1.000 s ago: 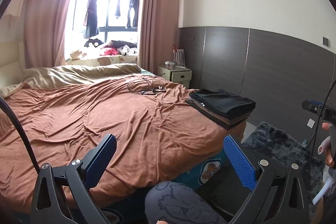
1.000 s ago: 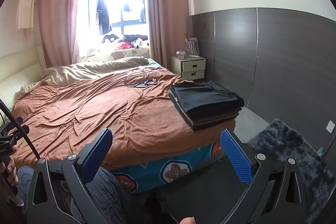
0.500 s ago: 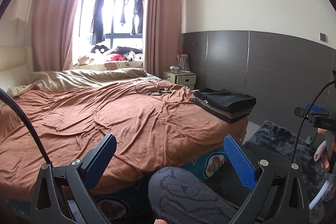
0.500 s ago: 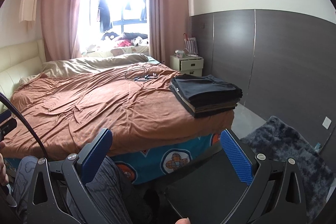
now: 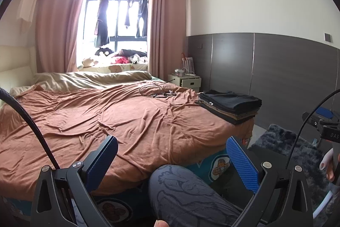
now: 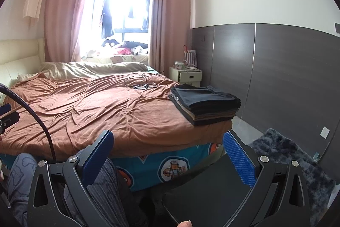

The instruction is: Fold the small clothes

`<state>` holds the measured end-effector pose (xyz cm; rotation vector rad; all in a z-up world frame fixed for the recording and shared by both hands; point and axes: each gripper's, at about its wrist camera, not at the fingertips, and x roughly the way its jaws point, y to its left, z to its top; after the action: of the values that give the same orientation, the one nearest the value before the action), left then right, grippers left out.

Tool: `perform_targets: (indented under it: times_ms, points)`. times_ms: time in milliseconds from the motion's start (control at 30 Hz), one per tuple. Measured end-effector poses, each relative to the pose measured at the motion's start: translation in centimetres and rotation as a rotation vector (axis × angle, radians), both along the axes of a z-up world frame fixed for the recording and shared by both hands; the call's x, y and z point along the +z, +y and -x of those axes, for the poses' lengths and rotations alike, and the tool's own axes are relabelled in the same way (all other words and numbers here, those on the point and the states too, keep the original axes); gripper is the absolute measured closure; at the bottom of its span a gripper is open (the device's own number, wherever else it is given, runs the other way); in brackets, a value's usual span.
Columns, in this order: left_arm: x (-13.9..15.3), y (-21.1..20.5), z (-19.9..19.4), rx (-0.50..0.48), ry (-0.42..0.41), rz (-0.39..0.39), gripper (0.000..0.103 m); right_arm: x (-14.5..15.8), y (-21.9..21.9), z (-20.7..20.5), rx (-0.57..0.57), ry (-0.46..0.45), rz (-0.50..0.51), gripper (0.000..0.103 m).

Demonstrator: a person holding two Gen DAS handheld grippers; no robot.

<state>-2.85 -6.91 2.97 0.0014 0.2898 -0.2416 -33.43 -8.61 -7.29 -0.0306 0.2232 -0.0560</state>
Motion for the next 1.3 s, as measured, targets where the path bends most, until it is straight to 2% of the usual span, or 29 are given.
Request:
perform_targets:
  times_ms: [233,1300]
  points:
    - [0.0,-0.3,-0.2,-0.009,-0.017,-0.014,0.000,-1.6,0.0,-0.6,-0.023,-0.009,-0.010,0.000]
    - [-0.2,0.3,-0.1,0.009,-0.002,0.005,0.000,-1.7,0.2,-0.5,-0.013,-0.012,-0.029,0.000]
